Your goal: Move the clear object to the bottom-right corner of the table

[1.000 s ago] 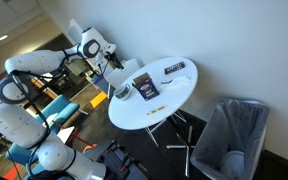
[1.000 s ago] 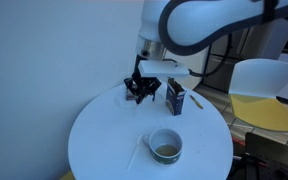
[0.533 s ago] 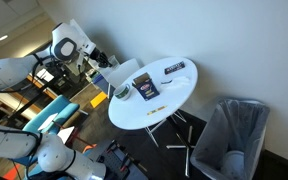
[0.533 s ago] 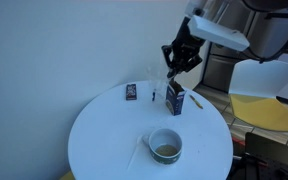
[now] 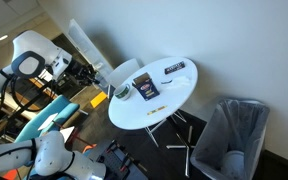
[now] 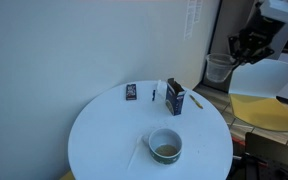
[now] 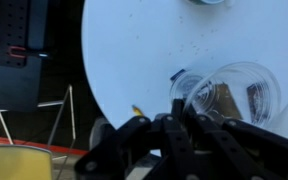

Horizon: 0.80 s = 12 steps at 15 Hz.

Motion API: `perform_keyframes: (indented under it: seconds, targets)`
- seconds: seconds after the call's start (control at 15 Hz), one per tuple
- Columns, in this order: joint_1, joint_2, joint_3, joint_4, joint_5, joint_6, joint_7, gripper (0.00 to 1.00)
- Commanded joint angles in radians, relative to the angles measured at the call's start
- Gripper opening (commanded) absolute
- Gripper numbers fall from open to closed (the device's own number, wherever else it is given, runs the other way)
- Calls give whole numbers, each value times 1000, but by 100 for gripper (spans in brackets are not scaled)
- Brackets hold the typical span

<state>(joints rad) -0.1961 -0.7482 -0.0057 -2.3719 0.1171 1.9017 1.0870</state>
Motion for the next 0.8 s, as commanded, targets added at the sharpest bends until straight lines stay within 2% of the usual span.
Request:
perform_keyframes:
  seconds: [0.0, 0.2, 0.33, 0.67, 0.73]
  targets:
    - [-121, -150, -23, -138, -42, -68, 65, 1]
    - [-220, -195, -40, -250, -77, -13, 117, 1]
    - [-257, -198, -44, -321, -83, 71, 136, 1]
    - [-228, -108, -28, -456, -51, 388, 102, 1]
    - [-214, -42, -25, -420, -43, 431, 96, 1]
